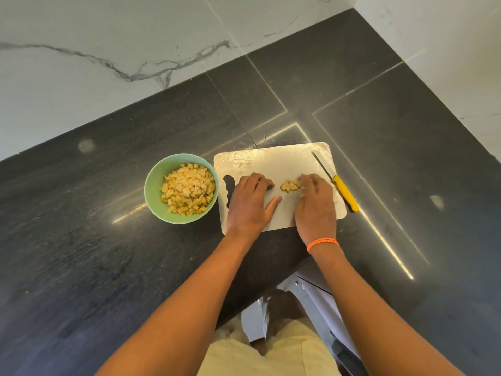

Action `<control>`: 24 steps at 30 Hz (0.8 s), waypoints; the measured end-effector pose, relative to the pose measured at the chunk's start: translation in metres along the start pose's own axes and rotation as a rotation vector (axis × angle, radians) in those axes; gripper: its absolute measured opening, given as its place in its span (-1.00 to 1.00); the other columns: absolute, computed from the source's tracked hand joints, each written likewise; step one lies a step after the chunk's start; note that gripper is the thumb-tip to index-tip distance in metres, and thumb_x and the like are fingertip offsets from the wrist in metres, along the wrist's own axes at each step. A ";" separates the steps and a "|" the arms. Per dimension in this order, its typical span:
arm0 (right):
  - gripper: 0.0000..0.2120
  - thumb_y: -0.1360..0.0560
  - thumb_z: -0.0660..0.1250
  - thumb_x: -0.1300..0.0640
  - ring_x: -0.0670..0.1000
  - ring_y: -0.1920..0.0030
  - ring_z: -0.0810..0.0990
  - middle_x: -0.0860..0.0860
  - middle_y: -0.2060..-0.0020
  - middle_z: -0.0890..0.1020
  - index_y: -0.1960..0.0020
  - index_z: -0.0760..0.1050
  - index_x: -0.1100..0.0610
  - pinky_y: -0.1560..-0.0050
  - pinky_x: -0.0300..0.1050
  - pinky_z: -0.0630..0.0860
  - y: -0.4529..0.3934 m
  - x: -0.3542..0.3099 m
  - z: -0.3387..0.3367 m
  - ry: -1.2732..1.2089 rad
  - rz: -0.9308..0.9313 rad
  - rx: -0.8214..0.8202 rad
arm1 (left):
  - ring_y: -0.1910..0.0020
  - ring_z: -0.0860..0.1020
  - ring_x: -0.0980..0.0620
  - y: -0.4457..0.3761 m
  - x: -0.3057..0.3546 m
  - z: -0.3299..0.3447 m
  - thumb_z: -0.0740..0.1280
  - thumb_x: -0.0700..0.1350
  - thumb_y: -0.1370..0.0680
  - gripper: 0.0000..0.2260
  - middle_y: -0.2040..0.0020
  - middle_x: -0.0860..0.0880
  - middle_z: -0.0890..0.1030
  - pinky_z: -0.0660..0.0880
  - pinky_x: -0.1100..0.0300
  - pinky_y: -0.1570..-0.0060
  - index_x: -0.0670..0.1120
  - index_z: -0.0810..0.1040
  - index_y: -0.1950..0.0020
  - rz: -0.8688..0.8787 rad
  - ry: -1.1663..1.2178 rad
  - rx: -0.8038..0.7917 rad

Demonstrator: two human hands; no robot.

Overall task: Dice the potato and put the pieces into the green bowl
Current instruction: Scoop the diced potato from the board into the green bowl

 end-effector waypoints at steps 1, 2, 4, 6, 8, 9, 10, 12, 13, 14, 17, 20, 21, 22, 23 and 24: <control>-0.53 -0.62 0.28 0.23 0.13 -0.45 0.36 0.11 -0.43 0.39 -0.51 0.36 0.11 -0.42 0.05 0.46 0.006 -0.004 0.006 0.080 -0.055 -0.047 | -0.21 0.48 -0.01 0.000 0.000 0.000 0.42 0.13 -0.61 -0.69 -0.22 -0.02 0.55 0.50 0.08 -0.23 -0.05 0.59 -0.24 0.005 0.001 -0.002; -0.47 -0.62 0.30 0.22 0.14 -0.49 0.32 0.12 -0.47 0.35 -0.56 0.29 0.10 -0.45 0.08 0.43 0.011 -0.008 0.012 0.140 -0.108 -0.079 | -0.20 0.48 -0.01 0.000 0.000 0.001 0.42 0.12 -0.61 -0.69 -0.22 -0.02 0.55 0.50 0.08 -0.23 -0.05 0.59 -0.23 0.009 0.004 -0.003; -0.36 -0.60 0.34 0.23 0.17 -0.53 0.25 0.16 -0.52 0.30 -0.62 0.19 0.10 -0.46 0.11 0.42 0.018 -0.019 0.019 0.191 -0.165 -0.113 | -0.21 0.48 -0.01 0.000 0.001 0.001 0.43 0.11 -0.61 -0.70 -0.22 -0.02 0.55 0.50 0.08 -0.23 -0.05 0.59 -0.24 0.007 0.012 -0.003; -0.28 -0.56 0.39 0.27 0.18 -0.54 0.24 0.17 -0.53 0.30 -0.63 0.16 0.09 -0.40 0.10 0.49 0.020 -0.029 0.023 0.201 -0.180 -0.144 | -0.22 0.47 0.00 -0.002 0.000 0.000 0.44 0.09 -0.61 -0.70 -0.23 -0.02 0.54 0.50 0.08 -0.24 -0.05 0.59 -0.25 -0.015 0.029 -0.012; -0.26 -0.52 0.42 0.30 0.18 -0.52 0.27 0.17 -0.51 0.31 -0.62 0.20 0.08 -0.28 0.05 0.58 0.018 -0.034 0.024 0.222 -0.192 -0.157 | -0.21 0.46 0.00 -0.003 -0.001 -0.001 0.46 0.06 -0.60 -0.70 -0.22 -0.01 0.54 0.50 0.09 -0.23 -0.06 0.60 -0.25 -0.040 0.064 -0.021; -0.28 -0.52 0.42 0.30 0.18 -0.50 0.30 0.17 -0.50 0.33 -0.61 0.23 0.09 -0.23 0.04 0.61 0.017 -0.034 0.023 0.234 -0.201 -0.160 | -0.20 0.46 0.00 -0.003 -0.001 -0.001 0.47 0.05 -0.58 -0.71 -0.20 -0.01 0.54 0.49 0.10 -0.22 -0.06 0.60 -0.24 -0.044 0.089 -0.022; -0.31 -0.52 0.42 0.30 0.18 -0.47 0.34 0.18 -0.49 0.35 -0.59 0.26 0.12 -0.20 0.04 0.62 0.016 -0.033 0.023 0.243 -0.220 -0.159 | -0.18 0.46 0.01 -0.002 -0.002 -0.003 0.49 0.03 -0.57 -0.72 -0.19 0.00 0.54 0.49 0.11 -0.21 -0.05 0.60 -0.22 -0.045 0.117 -0.023; -0.37 -0.50 0.45 0.30 0.18 -0.39 0.44 0.20 -0.43 0.44 -0.53 0.37 0.19 -0.12 0.02 0.65 0.016 -0.031 0.020 0.263 -0.283 -0.133 | -0.17 0.47 0.02 -0.001 -0.002 -0.005 0.50 0.01 -0.56 -0.74 -0.17 0.01 0.54 0.49 0.12 -0.20 -0.05 0.60 -0.18 -0.046 0.162 -0.026; -0.41 -0.48 0.47 0.31 0.18 -0.32 0.49 0.20 -0.39 0.48 -0.48 0.42 0.22 -0.04 0.01 0.65 0.015 -0.029 0.019 0.275 -0.320 -0.115 | -0.16 0.47 0.03 -0.001 -0.002 -0.006 0.51 0.01 -0.55 -0.75 -0.16 0.01 0.54 0.49 0.12 -0.19 -0.05 0.59 -0.16 -0.046 0.172 -0.027; -0.44 -0.46 0.48 0.32 0.18 -0.26 0.52 0.19 -0.34 0.52 -0.44 0.47 0.24 0.03 -0.01 0.65 0.014 -0.028 0.017 0.289 -0.353 -0.103 | -0.16 0.47 0.03 0.000 -0.003 -0.006 0.51 0.01 -0.55 -0.76 -0.15 0.02 0.54 0.50 0.12 -0.18 -0.04 0.59 -0.15 -0.047 0.177 -0.026; -0.51 -0.43 0.52 0.31 0.15 -0.13 0.55 0.17 -0.24 0.56 -0.35 0.54 0.25 0.15 -0.04 0.64 0.009 -0.024 0.015 0.317 -0.400 -0.109 | -0.16 0.48 0.03 0.001 -0.002 -0.007 0.52 0.02 -0.55 -0.75 -0.15 0.02 0.55 0.50 0.13 -0.18 -0.05 0.60 -0.14 -0.056 0.176 -0.023; -0.60 -0.44 0.53 0.30 0.16 -0.08 0.54 0.18 -0.18 0.58 -0.26 0.58 0.26 0.17 -0.04 0.64 0.006 -0.025 0.015 0.327 -0.402 -0.123 | -0.18 0.48 0.03 0.002 -0.002 -0.008 0.52 0.03 -0.55 -0.73 -0.17 0.02 0.56 0.50 0.14 -0.20 -0.05 0.61 -0.17 -0.064 0.175 -0.020; -0.65 -0.45 0.52 0.30 0.15 -0.06 0.54 0.17 -0.16 0.58 -0.22 0.59 0.26 0.18 -0.04 0.64 0.004 -0.027 0.014 0.323 -0.395 -0.127 | -0.18 0.48 0.03 0.002 -0.002 -0.008 0.52 0.03 -0.55 -0.73 -0.17 0.02 0.56 0.50 0.14 -0.20 -0.05 0.61 -0.17 -0.064 0.175 -0.020; -0.69 -0.46 0.51 0.29 0.15 -0.04 0.53 0.17 -0.12 0.59 -0.19 0.60 0.25 0.19 -0.04 0.63 0.002 -0.029 0.014 0.322 -0.384 -0.136 | -0.18 0.48 0.03 0.002 -0.001 -0.009 0.52 0.03 -0.55 -0.72 -0.17 0.01 0.56 0.50 0.14 -0.20 -0.05 0.61 -0.18 -0.064 0.174 -0.021; -0.73 -0.47 0.51 0.29 0.14 -0.02 0.52 0.16 -0.09 0.59 -0.16 0.60 0.23 0.20 -0.04 0.63 0.000 -0.030 0.015 0.327 -0.370 -0.149 | -0.18 0.48 0.03 0.002 -0.001 -0.009 0.52 0.03 -0.55 -0.72 -0.18 0.01 0.56 0.50 0.14 -0.21 -0.05 0.61 -0.19 -0.065 0.175 -0.022; -0.75 -0.48 0.50 0.28 0.14 -0.01 0.52 0.16 -0.06 0.58 -0.14 0.60 0.22 0.21 -0.04 0.63 -0.003 -0.032 0.015 0.334 -0.357 -0.160 | -0.19 0.48 0.03 0.002 -0.001 -0.009 0.52 0.03 -0.56 -0.72 -0.18 0.01 0.56 0.51 0.13 -0.22 -0.05 0.61 -0.19 -0.068 0.178 -0.022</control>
Point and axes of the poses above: each hand's wrist, its own y-axis away from the middle knuckle, its own z-axis out of the palm, x = y × z, the point moved 4 cm from there along -y, towards the middle knuckle
